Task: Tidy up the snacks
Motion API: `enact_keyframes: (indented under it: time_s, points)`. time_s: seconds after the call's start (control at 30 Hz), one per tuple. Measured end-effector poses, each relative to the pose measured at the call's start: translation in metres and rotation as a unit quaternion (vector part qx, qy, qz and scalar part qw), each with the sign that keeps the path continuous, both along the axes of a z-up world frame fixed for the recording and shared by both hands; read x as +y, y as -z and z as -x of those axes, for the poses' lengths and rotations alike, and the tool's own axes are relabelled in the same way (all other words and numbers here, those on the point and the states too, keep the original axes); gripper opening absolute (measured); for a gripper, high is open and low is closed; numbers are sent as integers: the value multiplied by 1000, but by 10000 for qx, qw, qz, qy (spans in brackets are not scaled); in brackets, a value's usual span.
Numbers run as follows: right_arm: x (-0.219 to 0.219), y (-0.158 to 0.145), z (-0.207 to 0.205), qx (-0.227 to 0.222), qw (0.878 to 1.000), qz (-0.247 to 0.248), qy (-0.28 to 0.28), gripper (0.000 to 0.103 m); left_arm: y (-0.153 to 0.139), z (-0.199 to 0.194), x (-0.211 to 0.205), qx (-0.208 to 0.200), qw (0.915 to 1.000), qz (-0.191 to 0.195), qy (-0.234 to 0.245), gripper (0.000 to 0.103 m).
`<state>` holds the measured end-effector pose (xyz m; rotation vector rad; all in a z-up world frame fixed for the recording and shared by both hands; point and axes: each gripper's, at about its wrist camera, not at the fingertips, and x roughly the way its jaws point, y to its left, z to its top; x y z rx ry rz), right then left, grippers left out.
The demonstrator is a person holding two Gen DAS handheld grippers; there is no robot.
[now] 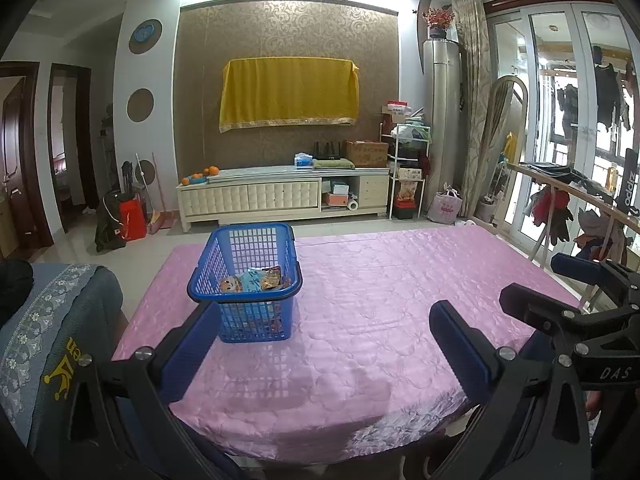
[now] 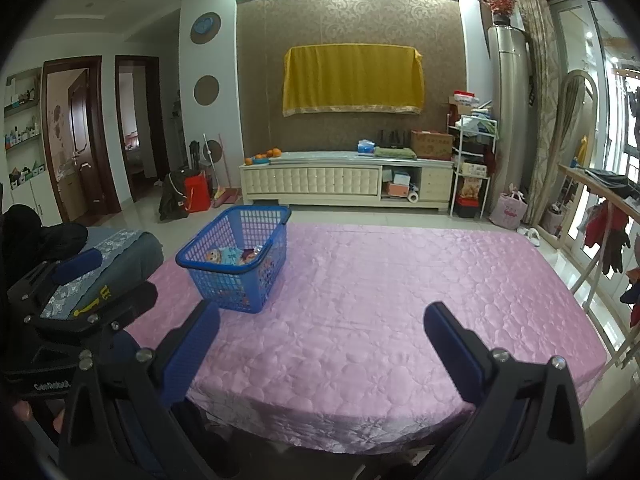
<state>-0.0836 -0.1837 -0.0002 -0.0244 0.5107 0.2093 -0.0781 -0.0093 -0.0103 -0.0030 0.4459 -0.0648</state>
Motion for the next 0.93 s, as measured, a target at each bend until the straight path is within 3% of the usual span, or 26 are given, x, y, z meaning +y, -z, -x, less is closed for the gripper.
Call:
enact_keyframes:
  time_s: [0.93]
  points:
    - [-1,1,7,-7,10000,34,19,103,-1,2,5,40,10000,55,61,103]
